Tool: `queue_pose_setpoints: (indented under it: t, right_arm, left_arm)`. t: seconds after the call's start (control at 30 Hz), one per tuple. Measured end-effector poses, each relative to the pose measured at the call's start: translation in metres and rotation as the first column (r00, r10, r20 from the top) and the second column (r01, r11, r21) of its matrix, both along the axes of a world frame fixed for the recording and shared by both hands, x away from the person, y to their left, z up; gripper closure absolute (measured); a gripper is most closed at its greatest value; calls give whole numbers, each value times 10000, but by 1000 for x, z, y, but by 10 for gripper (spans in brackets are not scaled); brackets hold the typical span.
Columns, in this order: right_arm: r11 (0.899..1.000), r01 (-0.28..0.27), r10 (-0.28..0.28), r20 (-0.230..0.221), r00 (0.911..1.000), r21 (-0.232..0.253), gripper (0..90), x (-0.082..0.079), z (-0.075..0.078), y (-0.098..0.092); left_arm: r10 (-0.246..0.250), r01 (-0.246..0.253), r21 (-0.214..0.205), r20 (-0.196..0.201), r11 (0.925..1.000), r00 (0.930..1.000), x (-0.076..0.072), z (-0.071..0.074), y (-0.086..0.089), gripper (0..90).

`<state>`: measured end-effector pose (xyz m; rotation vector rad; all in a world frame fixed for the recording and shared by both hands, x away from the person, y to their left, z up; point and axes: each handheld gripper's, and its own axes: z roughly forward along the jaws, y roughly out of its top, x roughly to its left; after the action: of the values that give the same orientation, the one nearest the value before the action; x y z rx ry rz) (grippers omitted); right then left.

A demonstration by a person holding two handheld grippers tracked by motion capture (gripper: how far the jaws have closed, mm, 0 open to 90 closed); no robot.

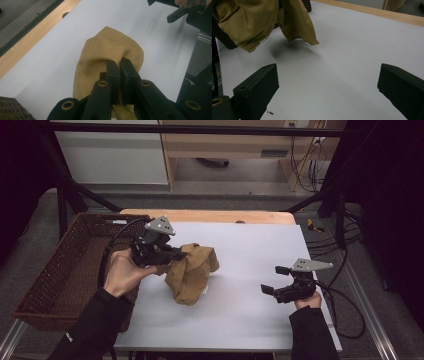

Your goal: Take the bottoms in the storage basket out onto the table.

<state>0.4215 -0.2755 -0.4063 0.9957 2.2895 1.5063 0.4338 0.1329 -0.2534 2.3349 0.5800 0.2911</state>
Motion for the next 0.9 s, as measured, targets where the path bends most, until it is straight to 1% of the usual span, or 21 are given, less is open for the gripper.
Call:
queue_pose_setpoints:
  t: [0.1, 0.27, 0.33, 0.43, 0.57, 0.63, 0.77, 0.9]
  right_arm:
    - [10000, -7, 7, 9, 10000, 4, 42, 0, 0, 0]
    - [10000, -6, 6, 20, 10000, -33, 41, 0, 0, 0]
    - [10000, 3, -3, -1, 10000, -23, 42, 0, 0, 0]
    - [10000, 8, -8, 3, 10000, -24, 42, 0, 0, 0]
    - [10000, -1, 1, -25, 10000, -42, 41, 0, -1, 1]
    - [10000, -6, 6, -25, 10000, -53, 41, 1, -1, 1]
    - [10000, -7, 7, -22, 10000, -49, 42, 0, -1, 1]
    - [10000, -1, 0, -24, 10000, -58, 42, 1, -1, 1]
  left_arm:
    - [-26, 28, 120, -126, 9999, 9999, 2, -7, -1, 863]
    - [-89, 95, 174, -352, 9998, 9993, 4, -19, -4, 863]
    - [-100, 109, 228, -385, 9997, 9992, 5, -23, -6, 862]
    - [-158, 163, 111, -461, 9998, 9988, 5, -27, -5, 861]
    - [-162, 175, 221, -559, 9996, 9983, 5, -32, -5, 858]
    - [-147, 160, 209, -612, 9997, 9980, 5, -34, -5, 858]
    - [-159, 179, 275, -727, 9995, 9972, 5, -42, -5, 853]
    - [-173, 190, 188, -855, 9996, 9962, 6, -50, -4, 851]
